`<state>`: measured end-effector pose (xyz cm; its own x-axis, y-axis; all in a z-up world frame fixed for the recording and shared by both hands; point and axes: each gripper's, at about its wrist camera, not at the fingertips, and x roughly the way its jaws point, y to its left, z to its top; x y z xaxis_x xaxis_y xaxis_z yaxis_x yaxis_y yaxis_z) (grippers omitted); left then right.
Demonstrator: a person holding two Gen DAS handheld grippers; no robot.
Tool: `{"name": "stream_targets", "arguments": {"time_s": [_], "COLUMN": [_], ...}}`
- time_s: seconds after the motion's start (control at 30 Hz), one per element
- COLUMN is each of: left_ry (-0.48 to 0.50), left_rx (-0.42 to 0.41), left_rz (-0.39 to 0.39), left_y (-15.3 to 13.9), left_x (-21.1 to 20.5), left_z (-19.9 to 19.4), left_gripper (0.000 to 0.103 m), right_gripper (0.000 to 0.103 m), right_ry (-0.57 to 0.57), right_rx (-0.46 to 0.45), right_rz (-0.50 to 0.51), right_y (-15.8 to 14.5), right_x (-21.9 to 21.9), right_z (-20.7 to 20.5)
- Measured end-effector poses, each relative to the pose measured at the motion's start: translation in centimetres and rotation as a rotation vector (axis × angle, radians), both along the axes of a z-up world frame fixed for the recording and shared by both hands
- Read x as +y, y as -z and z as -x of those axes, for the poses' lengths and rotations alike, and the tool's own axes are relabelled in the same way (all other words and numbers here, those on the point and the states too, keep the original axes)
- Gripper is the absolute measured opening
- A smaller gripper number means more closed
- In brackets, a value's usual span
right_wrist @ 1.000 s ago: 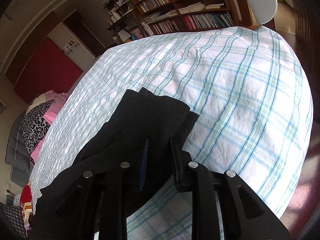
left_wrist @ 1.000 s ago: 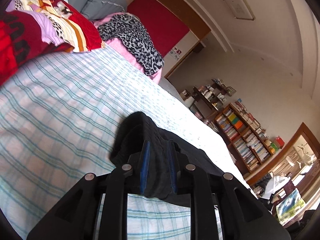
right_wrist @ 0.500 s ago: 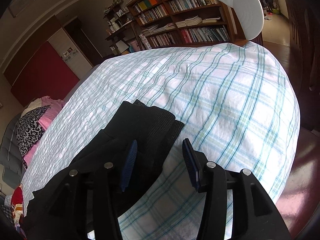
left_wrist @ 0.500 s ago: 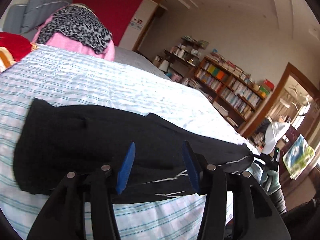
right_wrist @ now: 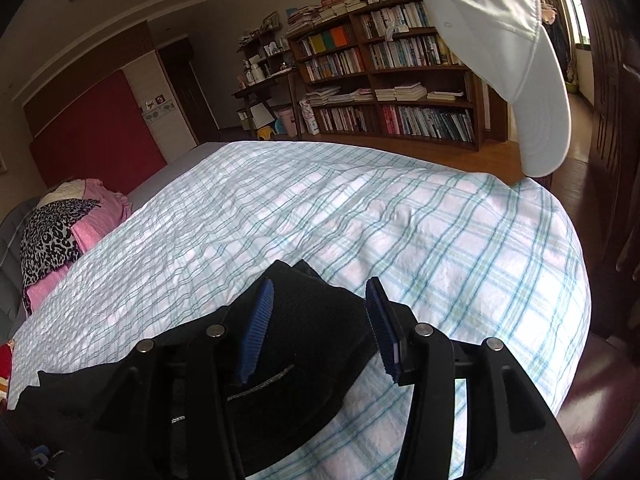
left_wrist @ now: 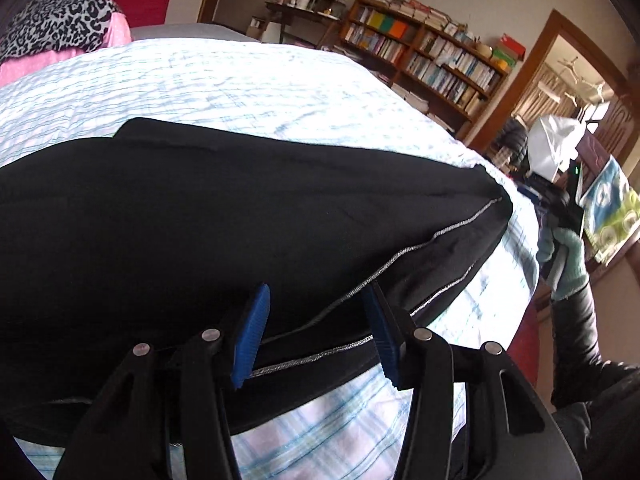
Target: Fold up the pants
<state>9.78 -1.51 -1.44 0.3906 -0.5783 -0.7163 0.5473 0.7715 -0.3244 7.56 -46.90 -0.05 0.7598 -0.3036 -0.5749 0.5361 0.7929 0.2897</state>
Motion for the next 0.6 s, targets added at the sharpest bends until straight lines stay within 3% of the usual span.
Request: {"name": "stream_targets", "arguments": {"time_s": [0.07, 0.23, 0.33, 0.4, 0.53, 0.6], "left_ry": [0.009, -0.007, 0.0, 0.0, 0.0, -0.003], "left_rx": [-0.003, -0.017, -0.04, -0.036, -0.049, -0.06], "left_rz": [-0.044, -0.07, -0.084, -0.077, -0.064, -0.06], "left_y": [0.7, 1.5, 1.7, 1.8, 2.0, 2.0], "left_x": [-0.8, -0.6, -0.6, -0.5, 0.6, 0.8], "left_z": [0.9, 2.5, 2.7, 2.6, 2.9, 3.1], "left_gripper": [0.049, 0.05, 0.05, 0.05, 0.05, 0.05], "right_gripper": [0.058, 0.058, 0.058, 0.059, 0.071, 0.071], "right_ry": [-0.061, -0.072, -0.014, 0.008, 0.02, 0.024], "right_rx": [0.059, 0.269, 0.316, 0.331, 0.344, 0.338], "right_rz": [0.038, 0.172, 0.22, 0.2, 0.169, 0.16], "right_y": [0.2, 2.6, 3.3, 3.8, 4.8, 5.0], "right_x": [0.9, 2.7, 2.2, 1.2, -0.3, -0.5], "right_z": [-2.3, -7.1, -8.1, -8.6, -8.9, -8.7]}}
